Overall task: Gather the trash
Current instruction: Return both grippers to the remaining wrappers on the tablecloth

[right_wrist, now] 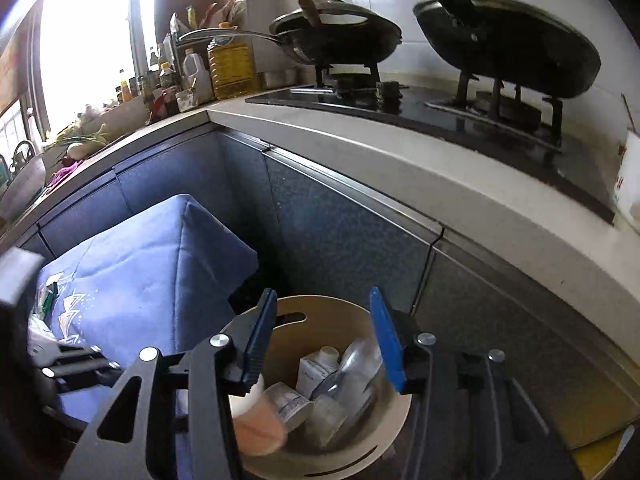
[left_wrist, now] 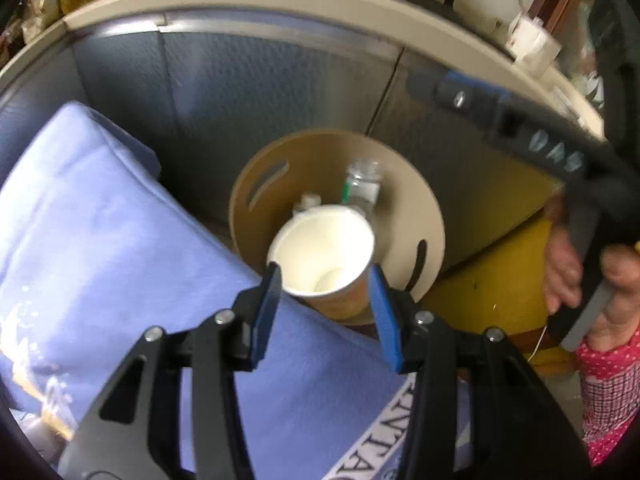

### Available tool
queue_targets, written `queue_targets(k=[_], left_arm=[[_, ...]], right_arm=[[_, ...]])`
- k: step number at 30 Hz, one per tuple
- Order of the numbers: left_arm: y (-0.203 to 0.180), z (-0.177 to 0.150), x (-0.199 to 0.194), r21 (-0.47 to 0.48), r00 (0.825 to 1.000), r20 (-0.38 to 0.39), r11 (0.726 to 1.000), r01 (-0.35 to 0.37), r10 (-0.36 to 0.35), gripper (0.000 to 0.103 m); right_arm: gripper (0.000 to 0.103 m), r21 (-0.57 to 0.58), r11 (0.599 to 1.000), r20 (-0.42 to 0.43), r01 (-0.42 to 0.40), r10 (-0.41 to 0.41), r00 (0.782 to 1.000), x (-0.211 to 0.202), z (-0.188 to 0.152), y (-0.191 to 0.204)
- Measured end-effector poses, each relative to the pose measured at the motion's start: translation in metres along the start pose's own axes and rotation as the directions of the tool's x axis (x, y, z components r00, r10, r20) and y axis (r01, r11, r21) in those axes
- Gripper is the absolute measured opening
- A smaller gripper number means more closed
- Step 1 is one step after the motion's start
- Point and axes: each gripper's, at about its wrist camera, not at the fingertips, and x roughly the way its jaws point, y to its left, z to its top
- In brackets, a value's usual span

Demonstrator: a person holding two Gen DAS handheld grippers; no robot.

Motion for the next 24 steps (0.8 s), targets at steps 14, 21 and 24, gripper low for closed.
queue_targets(k=[14, 21, 24], left_arm=[[0.064, -0.065, -0.195, -0.135, 0.949, 0.303, 0.99, -0.04, 0.08, 0.043], [0.145, -0.178, -0.3, -0.324, 0.888, 0.338, 0.924, -0.202, 0.312, 0.043], [0.179, -0.243, -0.333, -0.422, 0.851, 0.3, 0.86, -0.288, 0.432, 0.043]], right_arm=[[0.047, -0.08, 0.99, 0.061, -0.115, 0.12, 0.991, -0.056, 0.01, 0.084], [0.047, -0.149, 0.944, 0.01, -0.293, 0.298, 0.954, -0.072, -0.017, 0.171], [0.047, -0.172, 0.91, -0.039, -0.376, 0.375, 0.926, -0.072, -0.035, 0.211]])
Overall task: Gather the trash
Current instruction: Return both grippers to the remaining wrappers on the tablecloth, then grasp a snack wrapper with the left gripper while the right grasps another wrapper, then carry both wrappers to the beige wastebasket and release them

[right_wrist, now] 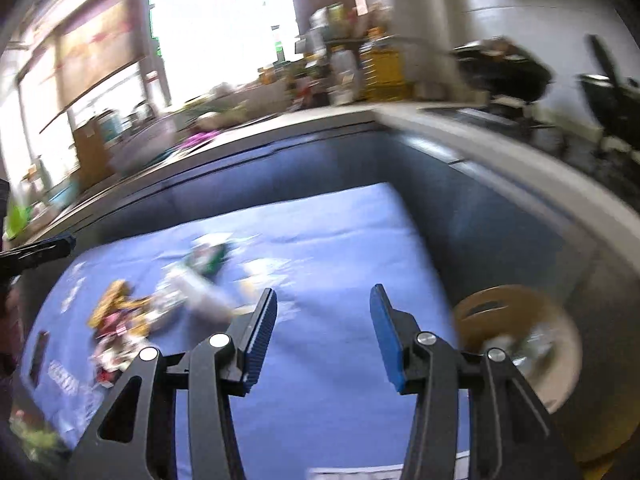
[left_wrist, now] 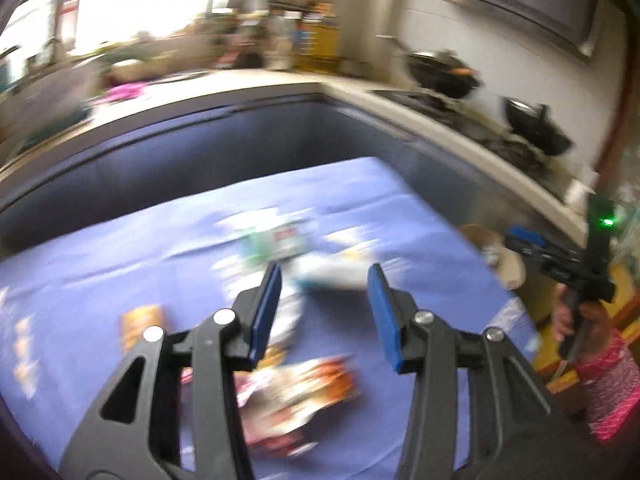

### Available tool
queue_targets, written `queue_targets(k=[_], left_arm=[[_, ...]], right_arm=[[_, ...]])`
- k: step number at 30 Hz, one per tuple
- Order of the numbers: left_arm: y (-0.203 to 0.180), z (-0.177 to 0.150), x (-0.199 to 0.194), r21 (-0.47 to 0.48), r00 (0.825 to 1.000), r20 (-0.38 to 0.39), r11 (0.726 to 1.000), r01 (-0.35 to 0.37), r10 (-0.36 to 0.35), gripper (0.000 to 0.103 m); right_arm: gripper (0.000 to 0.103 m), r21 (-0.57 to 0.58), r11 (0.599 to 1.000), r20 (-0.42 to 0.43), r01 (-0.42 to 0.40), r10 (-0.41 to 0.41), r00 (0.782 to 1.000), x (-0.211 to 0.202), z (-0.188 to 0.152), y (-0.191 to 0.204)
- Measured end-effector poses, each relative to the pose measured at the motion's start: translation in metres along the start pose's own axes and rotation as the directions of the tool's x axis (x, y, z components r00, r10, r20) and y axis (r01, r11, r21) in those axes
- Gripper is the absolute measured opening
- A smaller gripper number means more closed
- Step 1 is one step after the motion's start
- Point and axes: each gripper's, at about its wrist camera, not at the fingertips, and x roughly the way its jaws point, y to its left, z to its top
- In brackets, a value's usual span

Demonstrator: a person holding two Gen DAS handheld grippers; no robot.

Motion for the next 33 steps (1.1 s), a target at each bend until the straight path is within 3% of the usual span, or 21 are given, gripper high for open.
queue_targets(k=[3, 6, 11, 16, 17, 18, 19, 22, 27, 28, 29, 31, 33], left_arm=[[0.05, -0.032, -0.022, -0.086, 0.998, -0.025, 0.995, -0.055, 0.053, 0.043], [0.085, -0.067, -0.031, -0.172, 0.997, -0.055, 0.983, -0.061, 0.052, 0.043], [0.087, -0.111, -0.023, -0.187, 0.996, -0.09, 0.982, -0.03, 0.014, 0.043], [0.082, -0.135, 0.008, -0.219, 0.988, -0.149, 0.976, 0.003, -0.037, 0.048], [0.081, -0.136, 0.014, -0.215, 0.987, -0.156, 0.977, 0.006, -0.04, 0.051], [0.079, -0.137, 0.02, -0.215, 0.985, -0.166, 0.977, 0.004, -0.04, 0.052], [0.08, -0.138, 0.024, -0.217, 0.984, -0.173, 0.976, 0.004, -0.043, 0.055], [0.078, -0.137, 0.037, -0.215, 0.98, -0.191, 0.977, 0.008, -0.05, 0.061], [0.069, -0.138, 0.059, -0.206, 0.968, -0.244, 0.979, 0.005, -0.056, 0.061], [0.065, -0.139, 0.063, -0.196, 0.965, -0.259, 0.981, -0.008, -0.044, 0.056], [0.061, -0.141, 0.068, -0.178, 0.963, -0.27, 0.984, -0.028, -0.021, 0.033], [0.057, -0.143, 0.069, -0.166, 0.958, -0.288, 0.984, -0.06, 0.009, 0.011], [0.061, -0.145, 0.063, -0.21, 0.951, -0.307, 0.976, -0.047, -0.02, 0.004]], right_arm=[[0.047, -0.019, 0.995, -0.059, -0.099, 0.098, 0.993, 0.021, -0.016, 0.044], [0.047, -0.019, 0.982, -0.132, -0.185, 0.181, 0.974, 0.045, -0.036, 0.083], [0.047, 0.102, 0.954, -0.252, -0.283, 0.3, 0.92, 0.092, -0.061, 0.123], [0.047, 0.185, 0.943, -0.31, -0.276, 0.323, 0.894, 0.125, -0.076, 0.145], [0.029, 0.176, 0.946, -0.334, -0.271, 0.316, 0.888, 0.129, -0.079, 0.15], [0.017, 0.168, 0.947, -0.352, -0.273, 0.316, 0.881, 0.129, -0.082, 0.154], [0.016, 0.165, 0.947, -0.356, -0.274, 0.317, 0.879, 0.127, -0.084, 0.154], [0.01, 0.151, 0.966, -0.319, -0.212, 0.25, 0.914, 0.108, -0.085, 0.139], [0.009, 0.235, 0.965, -0.268, -0.113, 0.176, 0.947, 0.075, -0.097, 0.089], [0.009, 0.251, 0.963, -0.261, -0.102, 0.169, 0.951, 0.069, -0.1, 0.08], [0.009, 0.265, 0.96, -0.254, -0.095, 0.164, 0.953, 0.066, -0.102, 0.075], [0.009, 0.293, 0.952, -0.241, -0.087, 0.161, 0.957, 0.057, -0.106, 0.066], [0.009, 0.325, 0.942, -0.215, -0.088, 0.164, 0.963, 0.046, -0.108, 0.056]])
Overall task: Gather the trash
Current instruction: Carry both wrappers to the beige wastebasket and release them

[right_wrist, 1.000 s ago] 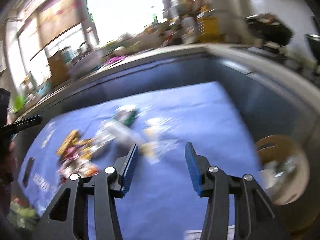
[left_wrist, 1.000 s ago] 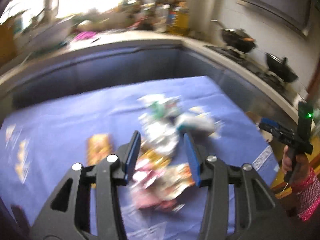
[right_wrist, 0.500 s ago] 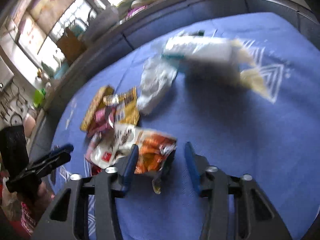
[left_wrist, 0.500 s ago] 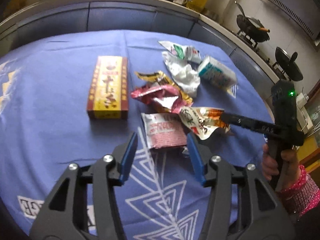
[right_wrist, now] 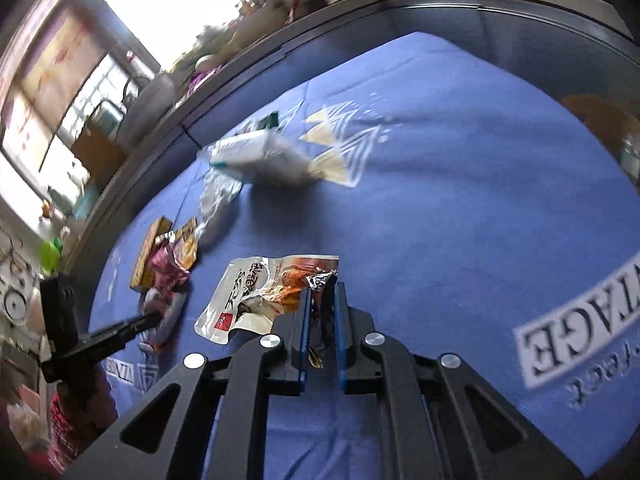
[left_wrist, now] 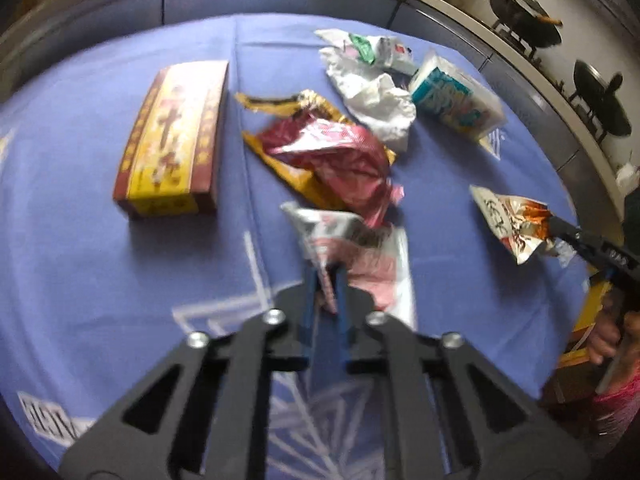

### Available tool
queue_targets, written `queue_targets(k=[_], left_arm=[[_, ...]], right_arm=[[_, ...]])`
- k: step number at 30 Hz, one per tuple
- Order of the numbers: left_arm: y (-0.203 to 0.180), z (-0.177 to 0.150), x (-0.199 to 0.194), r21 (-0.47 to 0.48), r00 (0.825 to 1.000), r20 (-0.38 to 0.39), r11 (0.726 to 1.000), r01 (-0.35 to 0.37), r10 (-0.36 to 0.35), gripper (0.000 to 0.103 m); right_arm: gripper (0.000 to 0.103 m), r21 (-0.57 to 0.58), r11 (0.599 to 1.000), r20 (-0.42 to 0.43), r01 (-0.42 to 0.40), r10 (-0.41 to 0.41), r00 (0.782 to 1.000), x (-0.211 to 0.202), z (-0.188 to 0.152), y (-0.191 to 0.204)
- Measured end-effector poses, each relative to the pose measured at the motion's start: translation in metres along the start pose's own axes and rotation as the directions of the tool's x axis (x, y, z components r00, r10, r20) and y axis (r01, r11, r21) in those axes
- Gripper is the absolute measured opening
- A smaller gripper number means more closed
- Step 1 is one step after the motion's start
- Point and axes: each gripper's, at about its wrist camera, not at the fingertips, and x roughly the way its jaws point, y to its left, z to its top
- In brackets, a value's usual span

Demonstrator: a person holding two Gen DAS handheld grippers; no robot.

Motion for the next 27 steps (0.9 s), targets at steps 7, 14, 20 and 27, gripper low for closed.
queue_targets(k=[7, 14, 20, 27], left_arm=[[0.032, -0.033, -0.059, -0.122, 1.0, 0.027, 0.992, 0.017, -0.014, 0.003], [-0.011, -0.004, -0.077, -0.028, 0.997, 0.051, 0.998, 0.056, -0.055, 0.003], [-0.144, 0.055, -0.035, 0.241, 0.984, -0.008, 0.954, 0.176, -0.18, 0.003], [-0.322, 0.113, 0.053, 0.471, 0.95, -0.107, 0.827, 0.307, -0.292, 0.003]], right_arm=[[0.009, 0.034, 0.999, 0.094, -0.019, 0.016, 0.995, -0.022, 0.008, -0.012], [0.009, 0.124, 0.991, 0.154, -0.051, 0.032, 0.988, -0.03, 0.01, -0.05], [0.009, 0.262, 0.964, 0.272, -0.042, -0.032, 0.962, -0.073, 0.005, -0.122], [0.009, 0.404, 0.912, 0.408, 0.071, -0.249, 0.878, -0.141, 0.024, -0.217]])
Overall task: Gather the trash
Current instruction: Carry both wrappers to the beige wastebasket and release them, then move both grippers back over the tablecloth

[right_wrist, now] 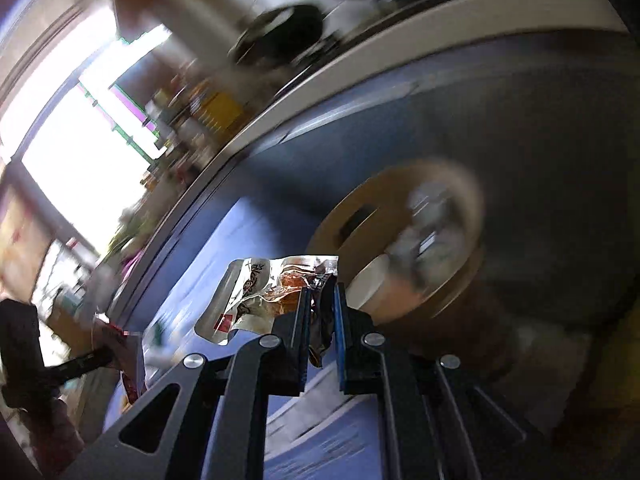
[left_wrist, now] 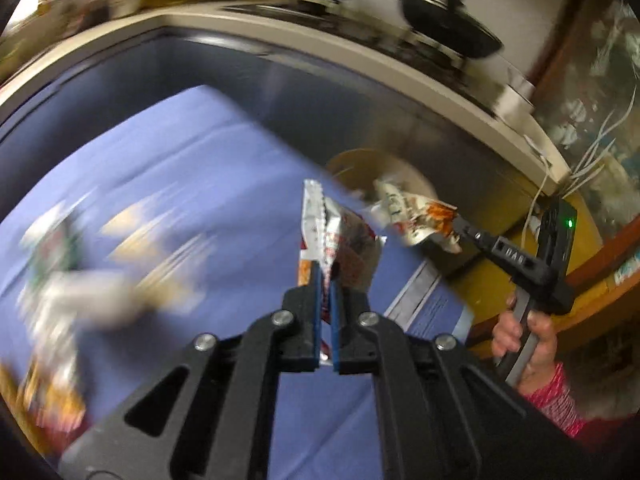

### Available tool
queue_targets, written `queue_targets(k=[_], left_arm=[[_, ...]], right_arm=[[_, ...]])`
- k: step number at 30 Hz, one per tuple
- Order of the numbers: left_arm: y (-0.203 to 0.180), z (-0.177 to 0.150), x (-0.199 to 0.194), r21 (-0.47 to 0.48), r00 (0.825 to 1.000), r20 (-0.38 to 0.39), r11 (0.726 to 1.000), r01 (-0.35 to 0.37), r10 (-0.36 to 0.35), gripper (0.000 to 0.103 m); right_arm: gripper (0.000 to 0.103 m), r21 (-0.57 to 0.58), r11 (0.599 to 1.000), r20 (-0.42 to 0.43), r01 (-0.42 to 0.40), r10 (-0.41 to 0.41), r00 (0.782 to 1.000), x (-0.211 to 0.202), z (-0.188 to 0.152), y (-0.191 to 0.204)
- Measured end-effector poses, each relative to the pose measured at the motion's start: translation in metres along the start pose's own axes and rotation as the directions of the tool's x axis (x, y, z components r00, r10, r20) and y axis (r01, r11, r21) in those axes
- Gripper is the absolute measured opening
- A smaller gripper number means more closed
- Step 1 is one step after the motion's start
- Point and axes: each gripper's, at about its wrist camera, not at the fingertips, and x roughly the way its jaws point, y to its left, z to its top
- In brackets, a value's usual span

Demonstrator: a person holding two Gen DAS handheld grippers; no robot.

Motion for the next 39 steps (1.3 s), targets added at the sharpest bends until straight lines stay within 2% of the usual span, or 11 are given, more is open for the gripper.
queue_targets(k=[5, 12, 13, 16, 17, 18, 21, 25, 31, 34, 39], left_arm=[[-0.046, 0.074, 0.096, 0.066, 0.999, -0.024, 0.997, 0.049, -0.047, 0.003], [-0.062, 0.093, 0.179, 0.076, 0.994, -0.112, 0.997, 0.021, -0.013, 0.003], [-0.06, 0.092, 0.184, 0.07, 0.993, -0.121, 0.997, 0.014, -0.005, 0.008], [-0.058, 0.092, 0.198, 0.06, 0.989, -0.146, 0.998, -0.017, 0.025, 0.037], [-0.056, 0.091, 0.198, 0.056, 0.99, -0.136, 0.998, -0.03, 0.037, 0.039], [-0.054, 0.091, 0.195, 0.052, 0.991, -0.128, 0.998, -0.035, 0.041, 0.039], [-0.054, 0.093, 0.183, 0.038, 0.994, -0.11, 0.999, -0.021, 0.025, 0.039], [-0.065, 0.098, 0.132, 0.057, 1.0, 0.005, 0.998, 0.015, -0.016, 0.039], [-0.085, 0.084, 0.048, 0.1, 0.983, 0.171, 0.994, 0.047, -0.063, 0.039], [-0.084, 0.066, 0.017, 0.109, 0.971, 0.235, 0.994, 0.013, -0.038, 0.039], [-0.065, 0.024, -0.014, 0.076, 0.951, 0.297, 0.99, -0.117, 0.089, 0.039]], right_arm=[[0.009, -0.015, 0.993, 0.044, 0.117, -0.116, 0.992, 0.019, 0.032, -0.028], [0.012, -0.041, 0.985, -0.006, 0.168, -0.168, 0.986, 0.06, 0.042, -0.04], [0.014, -0.043, 0.985, -0.013, 0.165, -0.166, 0.986, 0.065, 0.042, -0.041], [0.033, -0.055, 0.982, 0.001, 0.18, -0.181, 0.984, 0.068, 0.04, -0.038], [0.054, -0.057, 0.981, 0.01, 0.186, -0.185, 0.983, 0.067, 0.043, -0.041], [0.065, -0.058, 0.979, 0.027, 0.195, -0.193, 0.981, 0.065, 0.043, -0.041], [0.065, -0.053, 0.981, 0.069, 0.188, -0.184, 0.98, 0.054, 0.047, -0.037], [0.065, -0.05, 0.99, 0.161, 0.134, -0.124, 0.979, 0.021, 0.062, -0.019], [0.065, -0.078, 0.996, 0.229, 0.045, -0.026, 0.973, -0.016, 0.071, 0.016], [0.065, -0.111, 0.993, 0.238, 0.036, -0.009, 0.971, -0.024, 0.067, 0.033], [0.065, -0.129, 0.99, 0.203, 0.064, -0.037, 0.979, -0.02, 0.037, 0.052]])
